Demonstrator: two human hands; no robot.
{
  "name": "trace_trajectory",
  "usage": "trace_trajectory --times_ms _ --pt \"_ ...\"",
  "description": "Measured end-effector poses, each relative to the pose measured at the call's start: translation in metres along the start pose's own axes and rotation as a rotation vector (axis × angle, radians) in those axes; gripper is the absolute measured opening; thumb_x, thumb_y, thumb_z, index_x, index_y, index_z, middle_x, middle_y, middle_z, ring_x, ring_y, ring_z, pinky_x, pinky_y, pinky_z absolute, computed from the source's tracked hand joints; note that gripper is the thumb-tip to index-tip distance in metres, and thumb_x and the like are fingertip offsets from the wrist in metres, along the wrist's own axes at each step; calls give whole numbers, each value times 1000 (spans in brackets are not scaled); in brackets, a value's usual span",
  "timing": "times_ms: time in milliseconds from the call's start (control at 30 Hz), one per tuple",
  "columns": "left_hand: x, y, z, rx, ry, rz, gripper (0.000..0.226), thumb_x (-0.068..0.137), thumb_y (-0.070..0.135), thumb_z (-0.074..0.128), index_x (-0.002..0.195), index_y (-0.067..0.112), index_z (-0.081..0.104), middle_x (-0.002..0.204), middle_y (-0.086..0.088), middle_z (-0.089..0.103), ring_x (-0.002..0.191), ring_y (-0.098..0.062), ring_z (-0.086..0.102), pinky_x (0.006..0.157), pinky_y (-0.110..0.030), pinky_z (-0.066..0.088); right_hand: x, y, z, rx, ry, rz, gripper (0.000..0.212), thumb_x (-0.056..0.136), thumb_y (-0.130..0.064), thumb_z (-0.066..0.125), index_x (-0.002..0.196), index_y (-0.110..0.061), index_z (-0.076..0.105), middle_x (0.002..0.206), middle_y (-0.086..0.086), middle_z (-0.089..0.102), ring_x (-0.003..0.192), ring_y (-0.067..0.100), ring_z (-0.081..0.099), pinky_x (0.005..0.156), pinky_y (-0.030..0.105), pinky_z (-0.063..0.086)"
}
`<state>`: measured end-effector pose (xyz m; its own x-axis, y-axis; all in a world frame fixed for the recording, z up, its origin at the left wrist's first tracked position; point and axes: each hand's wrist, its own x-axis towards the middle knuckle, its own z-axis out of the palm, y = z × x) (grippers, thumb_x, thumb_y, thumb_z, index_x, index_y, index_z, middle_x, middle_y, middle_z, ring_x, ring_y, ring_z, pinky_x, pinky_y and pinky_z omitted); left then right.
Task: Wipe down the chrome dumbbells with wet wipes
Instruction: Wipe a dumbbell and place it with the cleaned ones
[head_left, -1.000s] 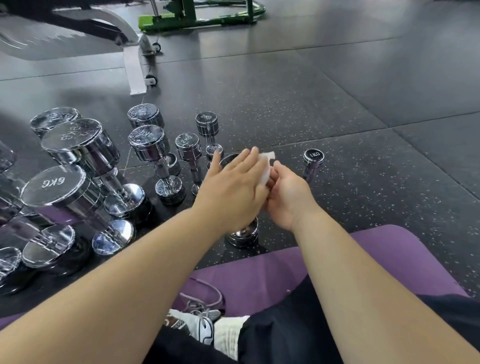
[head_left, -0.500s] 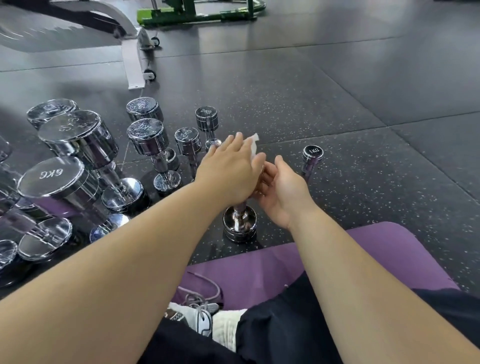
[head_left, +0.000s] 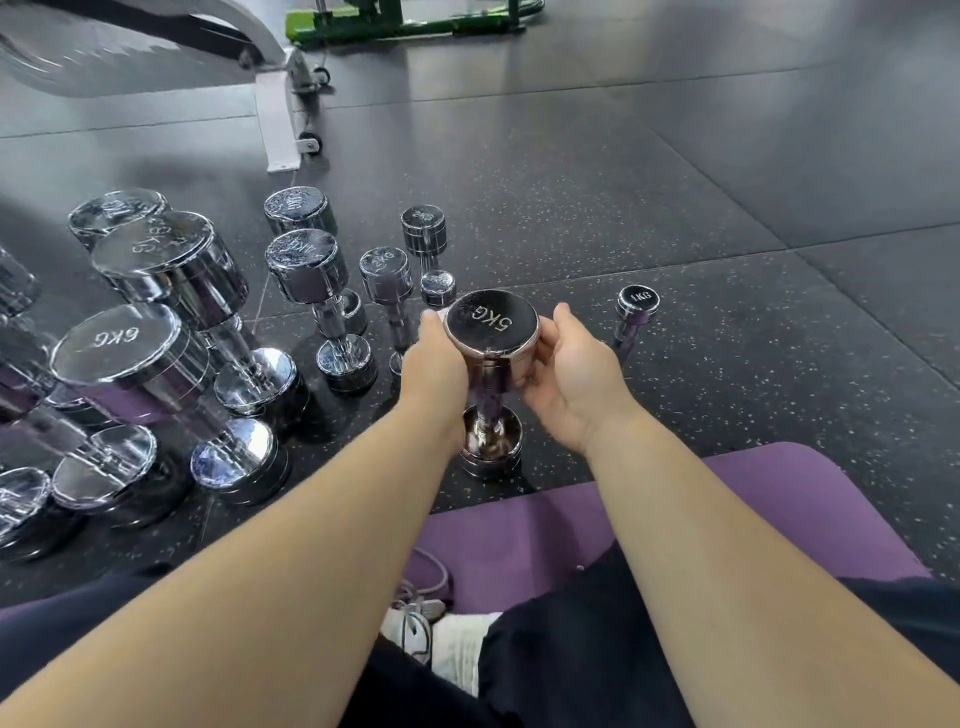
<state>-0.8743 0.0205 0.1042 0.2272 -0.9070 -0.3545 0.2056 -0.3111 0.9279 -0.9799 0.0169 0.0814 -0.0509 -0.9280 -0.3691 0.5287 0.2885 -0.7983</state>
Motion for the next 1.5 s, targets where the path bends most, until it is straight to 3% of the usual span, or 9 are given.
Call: trace_trajectory --times_ms 67,233,467,567,833,900,1067,1300,1500 --pt "-5 -2 1 -58 -58 -16 37 102 38 39 78 19 60 60 5 59 43 -4 53 41 -10 38 2 1 -1 1 0 -10 49 108 -39 24 107 -13 66 73 -6 73 59 4 66 50 15 48" --pt "-7 -15 -7 171 -96 291 42 97 46 33 115 22 62 107 2 69 101 -16 62 100 -45 47 1 -2 -1 12 -7 -17 50 108 -38 25 105 -11 67 76 -1 72 61 8 66 56 19 51" --pt "-13 -6 -16 315 -48 242 46 102 36 32 64 16 48 64 0 57 69 -23 53 66 -35 39 -7 -1 5 -24 9 -23 42 107 -33 32 98 -13 68 83 -2 74 69 7 68 61 22 54" --pt "-12 -2 -19 384 -40 422 32 100 25 35 68 22 40 58 10 42 58 -16 36 60 -38 31 -8 -2 8 -21 38 -45 36 105 -29 41 113 -7 68 103 6 71 91 17 65 84 32 55" --pt "4 5 -25 260 -128 17 38 93 50 45 97 22 71 90 -5 68 83 -21 56 70 -30 37 -13 -12 13 -113 3 -181 23 102 -20 46 113 -23 66 69 -15 62 53 -4 59 54 13 46" --pt "-6 5 -19 270 -71 229 44 101 45 39 87 13 67 87 2 66 84 -18 57 73 -30 40 -10 -12 13 -122 -1 -187 24 102 -22 47 114 -22 67 77 -9 61 60 0 61 64 19 49" --pt "1 9 -19 740 -157 538 46 106 32 29 151 28 33 153 7 40 138 -13 38 108 -27 29 -13 -10 13 -85 3 -170 24 103 -24 45 114 -22 66 88 -11 73 73 4 67 67 22 48" --pt "-5 -9 -31 1042 -230 1122 44 98 26 36 130 15 63 138 0 58 137 -18 44 117 -30 17 -18 -16 11 -55 51 -146 27 102 -28 45 113 -20 67 102 -2 72 83 9 67 73 27 52" --pt "-11 9 -23 723 -109 904 29 84 10 66 111 20 61 116 8 51 107 -6 46 97 -18 33 -30 -27 12 -85 -44 -232 22 97 -13 55 106 -25 72 105 -9 71 92 7 66 82 23 52"
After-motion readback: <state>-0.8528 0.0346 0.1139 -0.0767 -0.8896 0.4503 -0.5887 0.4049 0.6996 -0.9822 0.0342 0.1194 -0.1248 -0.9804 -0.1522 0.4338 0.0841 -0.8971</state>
